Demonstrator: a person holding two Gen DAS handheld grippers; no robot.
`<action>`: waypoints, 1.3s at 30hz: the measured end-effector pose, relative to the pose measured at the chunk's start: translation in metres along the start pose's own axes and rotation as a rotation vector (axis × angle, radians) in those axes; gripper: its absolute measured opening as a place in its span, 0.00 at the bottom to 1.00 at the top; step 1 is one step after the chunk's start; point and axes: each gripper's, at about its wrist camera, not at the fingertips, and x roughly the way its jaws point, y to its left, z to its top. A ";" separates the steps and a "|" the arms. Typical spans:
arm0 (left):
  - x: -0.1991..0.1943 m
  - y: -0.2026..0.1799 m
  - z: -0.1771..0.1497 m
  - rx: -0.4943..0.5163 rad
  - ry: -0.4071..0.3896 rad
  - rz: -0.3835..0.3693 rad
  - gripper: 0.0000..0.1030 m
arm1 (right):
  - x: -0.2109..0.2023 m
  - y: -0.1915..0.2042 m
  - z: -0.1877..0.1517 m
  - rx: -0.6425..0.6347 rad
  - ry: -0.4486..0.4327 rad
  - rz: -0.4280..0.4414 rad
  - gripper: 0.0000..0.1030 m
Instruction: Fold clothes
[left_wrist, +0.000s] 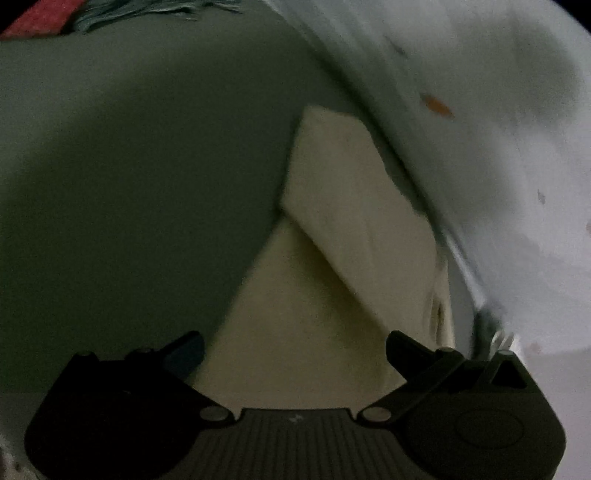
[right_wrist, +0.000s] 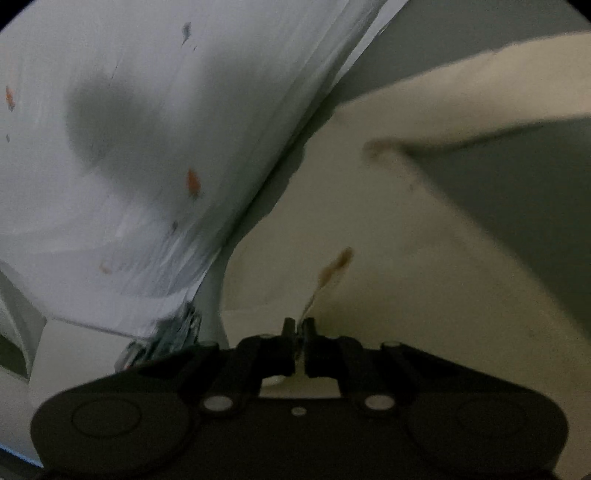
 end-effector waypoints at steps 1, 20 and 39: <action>0.004 -0.008 -0.010 0.017 0.000 0.013 1.00 | -0.004 -0.006 0.007 -0.003 0.000 -0.006 0.04; 0.060 -0.047 -0.065 -0.024 -0.031 0.263 1.00 | 0.014 -0.086 0.069 -0.006 0.263 -0.058 0.18; 0.122 -0.100 -0.069 0.266 0.094 0.599 1.00 | -0.032 -0.040 0.160 -0.534 -0.211 -0.176 0.02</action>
